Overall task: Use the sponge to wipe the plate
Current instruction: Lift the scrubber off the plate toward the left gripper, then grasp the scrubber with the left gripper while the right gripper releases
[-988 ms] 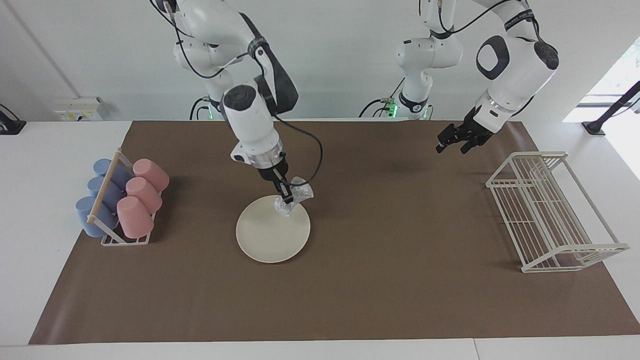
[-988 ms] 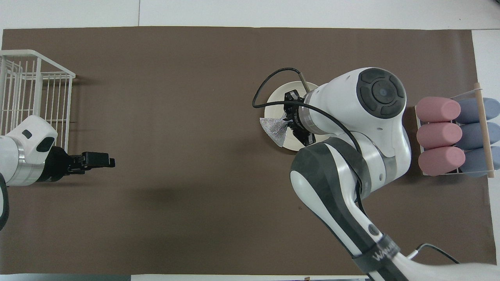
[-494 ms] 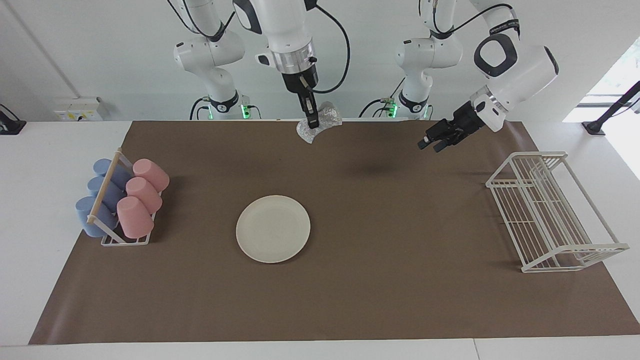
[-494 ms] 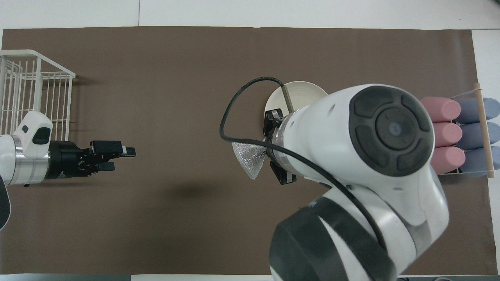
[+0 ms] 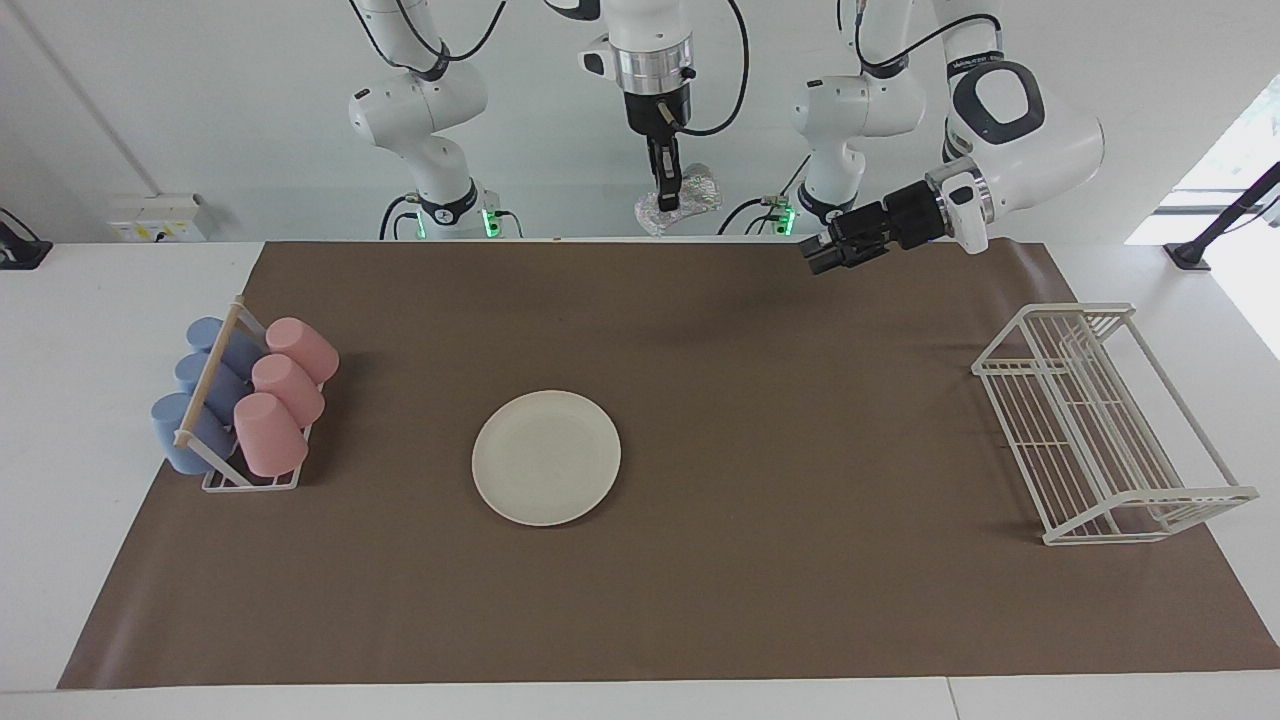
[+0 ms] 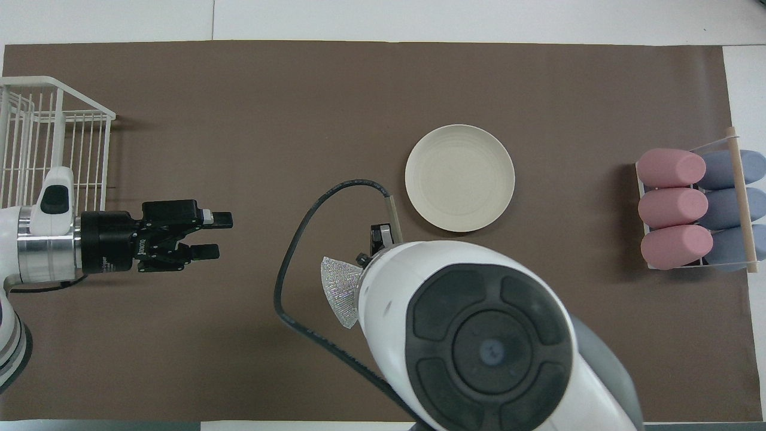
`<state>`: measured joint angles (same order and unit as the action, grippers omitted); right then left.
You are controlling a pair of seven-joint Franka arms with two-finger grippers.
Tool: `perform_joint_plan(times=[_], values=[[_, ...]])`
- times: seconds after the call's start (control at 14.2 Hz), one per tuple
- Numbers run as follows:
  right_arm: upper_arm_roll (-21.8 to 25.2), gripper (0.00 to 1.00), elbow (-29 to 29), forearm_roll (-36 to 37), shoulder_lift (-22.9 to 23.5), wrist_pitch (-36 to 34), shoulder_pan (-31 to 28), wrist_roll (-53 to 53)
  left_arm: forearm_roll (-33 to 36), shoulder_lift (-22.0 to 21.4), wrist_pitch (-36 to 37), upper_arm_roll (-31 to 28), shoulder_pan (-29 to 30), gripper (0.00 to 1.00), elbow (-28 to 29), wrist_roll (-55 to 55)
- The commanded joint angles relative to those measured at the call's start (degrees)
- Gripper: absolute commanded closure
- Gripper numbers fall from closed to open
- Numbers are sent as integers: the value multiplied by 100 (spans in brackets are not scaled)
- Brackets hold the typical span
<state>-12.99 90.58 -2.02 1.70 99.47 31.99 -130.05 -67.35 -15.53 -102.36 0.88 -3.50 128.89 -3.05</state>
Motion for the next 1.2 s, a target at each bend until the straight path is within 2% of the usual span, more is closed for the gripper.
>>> perform_joint_plan(times=[0.0, 0.21, 0.56, 0.71, 0.85, 0.92, 0.99, 1.06, 1.13], values=[[-10, 100, -286, 377, 208, -111, 35, -117, -322, -108, 471, -53, -133, 0, -4, 41], [-19, 100, -286, 386, 208, -94, 26, -91, -384, -213, 595, -53, -475, 0, 101, 42], [-28, 100, -286, 387, 217, -68, 17, -56, -701, -231, 209, -53, -1011, 0, 110, 51], [-28, 100, -286, 387, 217, -68, 17, -56, -701, -240, 7, -53, -1179, 7, 162, 51], [-28, 100, -286, 387, 217, -59, 17, -56, -701, -240, -64, -45, -1197, 32, 171, 42], [-28, 100, -286, 387, 217, -50, 17, -56, -701, -248, -64, -45, -1240, 53, 180, 33], [-28, 100, -286, 387, 217, -41, 9, -56, -701, -257, -21, -53, -1276, 80, 180, 16], [-28, 100, -286, 387, 217, -41, 0, -47, -701, -292, 40, -53, -1259, 100, 198, 7], [-28, 100, -286, 387, 217, -33, -9, -47, -701, -301, 85, -62, -1215, 100, 215, -2]])
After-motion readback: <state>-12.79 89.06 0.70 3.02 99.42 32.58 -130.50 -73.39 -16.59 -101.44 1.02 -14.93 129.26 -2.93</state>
